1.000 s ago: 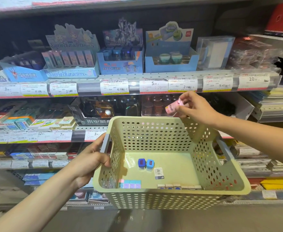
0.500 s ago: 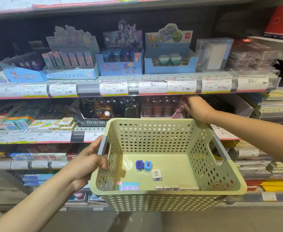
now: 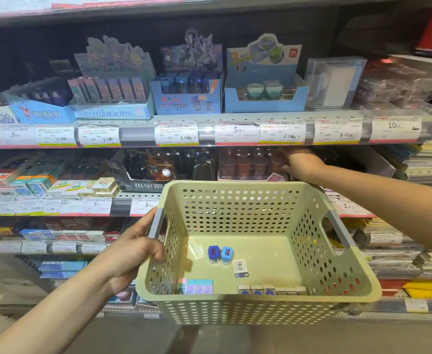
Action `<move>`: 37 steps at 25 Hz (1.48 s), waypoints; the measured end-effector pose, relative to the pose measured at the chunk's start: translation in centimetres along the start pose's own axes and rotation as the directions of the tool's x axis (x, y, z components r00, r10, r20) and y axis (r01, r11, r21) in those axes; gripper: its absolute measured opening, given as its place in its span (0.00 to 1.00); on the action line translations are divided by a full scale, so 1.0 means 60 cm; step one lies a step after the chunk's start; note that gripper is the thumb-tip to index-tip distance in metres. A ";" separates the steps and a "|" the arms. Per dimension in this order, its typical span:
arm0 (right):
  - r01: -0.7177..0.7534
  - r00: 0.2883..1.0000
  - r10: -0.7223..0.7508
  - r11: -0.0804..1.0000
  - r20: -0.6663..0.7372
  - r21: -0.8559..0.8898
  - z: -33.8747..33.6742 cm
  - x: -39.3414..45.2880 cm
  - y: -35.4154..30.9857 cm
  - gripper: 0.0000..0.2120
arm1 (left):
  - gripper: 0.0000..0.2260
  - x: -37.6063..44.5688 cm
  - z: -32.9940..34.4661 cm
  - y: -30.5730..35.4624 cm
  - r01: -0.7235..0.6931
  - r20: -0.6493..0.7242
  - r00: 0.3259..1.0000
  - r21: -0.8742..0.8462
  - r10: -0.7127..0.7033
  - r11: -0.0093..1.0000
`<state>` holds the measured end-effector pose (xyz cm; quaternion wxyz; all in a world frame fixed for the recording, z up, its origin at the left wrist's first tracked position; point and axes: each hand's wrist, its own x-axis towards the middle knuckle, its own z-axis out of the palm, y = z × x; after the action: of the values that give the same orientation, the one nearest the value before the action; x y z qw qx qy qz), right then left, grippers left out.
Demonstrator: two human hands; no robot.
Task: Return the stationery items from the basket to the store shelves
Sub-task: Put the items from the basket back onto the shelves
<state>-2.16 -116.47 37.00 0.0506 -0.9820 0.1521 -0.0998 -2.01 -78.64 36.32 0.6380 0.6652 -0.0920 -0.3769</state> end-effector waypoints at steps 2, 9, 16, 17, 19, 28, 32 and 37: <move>0.023 1.000 -0.022 0.996 -0.016 0.089 0.002 0.000 0.000 0.19 | 0.37 0.000 0.002 0.002 0.004 -0.003 1.000 -0.006 -0.004 1.000; 0.075 0.997 -0.073 0.995 0.040 -0.064 -0.007 0.002 -0.006 0.15 | 0.37 -0.002 0.002 0.005 -0.002 -0.003 1.000 0.001 0.002 1.000; 0.033 0.991 -0.013 0.988 0.131 -0.153 -0.028 0.003 -0.014 0.16 | 0.34 -0.011 0.010 0.013 -0.039 -0.029 0.999 0.001 0.039 0.999; 0.045 0.990 -0.025 0.989 0.136 -0.142 -0.028 0.003 -0.014 0.17 | 0.34 -0.012 0.009 0.012 -0.035 -0.034 0.999 0.001 0.035 0.999; 0.079 0.987 -0.060 0.989 0.146 -0.129 -0.027 -0.001 -0.012 0.17 | 0.35 -0.013 0.008 0.012 -0.025 -0.043 0.999 -0.005 0.025 1.000; 0.316 0.942 -0.306 0.947 -0.138 0.059 -0.015 -0.069 -0.018 0.14 | 0.36 -0.008 0.000 0.015 0.003 -0.028 1.000 -0.003 -0.003 1.000; 0.569 0.813 -0.554 0.821 -0.181 0.040 -0.030 -0.133 -0.077 0.13 | 0.35 -0.004 -0.002 0.016 -0.012 -0.021 1.000 0.011 0.012 1.000; 0.586 0.773 -0.599 0.800 0.210 0.128 -0.007 -0.135 -0.180 0.08 | 0.32 -0.014 0.005 0.024 -0.032 0.001 0.999 0.019 0.032 0.999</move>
<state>-6.67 -103.75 37.36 0.0618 -0.9826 -0.1749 0.0045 -2.26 -78.63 38.02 0.6377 0.6695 -0.1062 -0.3659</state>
